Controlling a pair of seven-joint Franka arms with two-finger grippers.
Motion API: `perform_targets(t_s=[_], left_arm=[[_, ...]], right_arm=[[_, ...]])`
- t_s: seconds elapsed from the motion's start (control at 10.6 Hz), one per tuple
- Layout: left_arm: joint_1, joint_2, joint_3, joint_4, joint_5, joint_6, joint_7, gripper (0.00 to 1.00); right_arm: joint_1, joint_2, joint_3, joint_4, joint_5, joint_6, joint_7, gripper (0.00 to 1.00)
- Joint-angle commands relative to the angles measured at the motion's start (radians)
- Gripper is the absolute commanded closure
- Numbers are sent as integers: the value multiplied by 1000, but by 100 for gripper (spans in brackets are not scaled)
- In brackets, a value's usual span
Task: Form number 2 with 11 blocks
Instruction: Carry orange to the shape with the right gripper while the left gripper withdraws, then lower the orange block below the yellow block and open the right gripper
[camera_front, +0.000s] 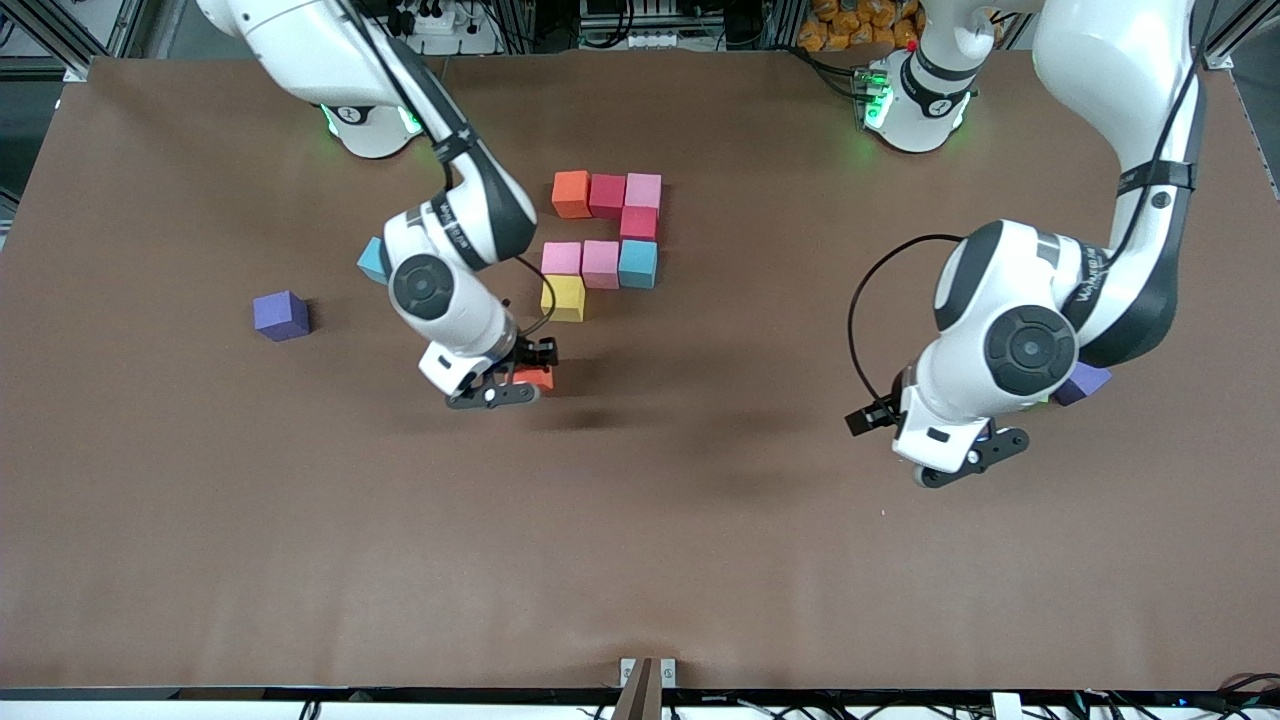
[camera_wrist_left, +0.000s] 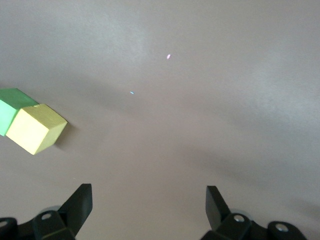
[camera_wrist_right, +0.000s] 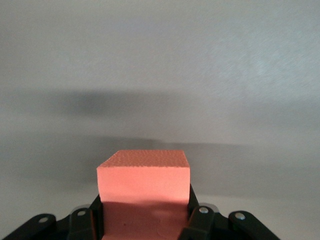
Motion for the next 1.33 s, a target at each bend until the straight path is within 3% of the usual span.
perform_targets(t_s=[0.0, 0.38, 0.66, 1.23], left_arm=[[45, -41, -9, -38, 38, -2, 68, 0], [90, -51, -10, -38, 44, -1, 116, 0], [91, -51, -10, -40, 44, -1, 118, 0], [91, -67, -13, -63, 44, -2, 118, 0]], right_arm=[[151, -40, -125, -98, -14, 88, 43, 74], [244, -34, -157, -171, -14, 202, 144, 75], [347, -34, -238, -217, -12, 250, 175, 75], [396, -46, -243, -270, -11, 297, 244, 75]])
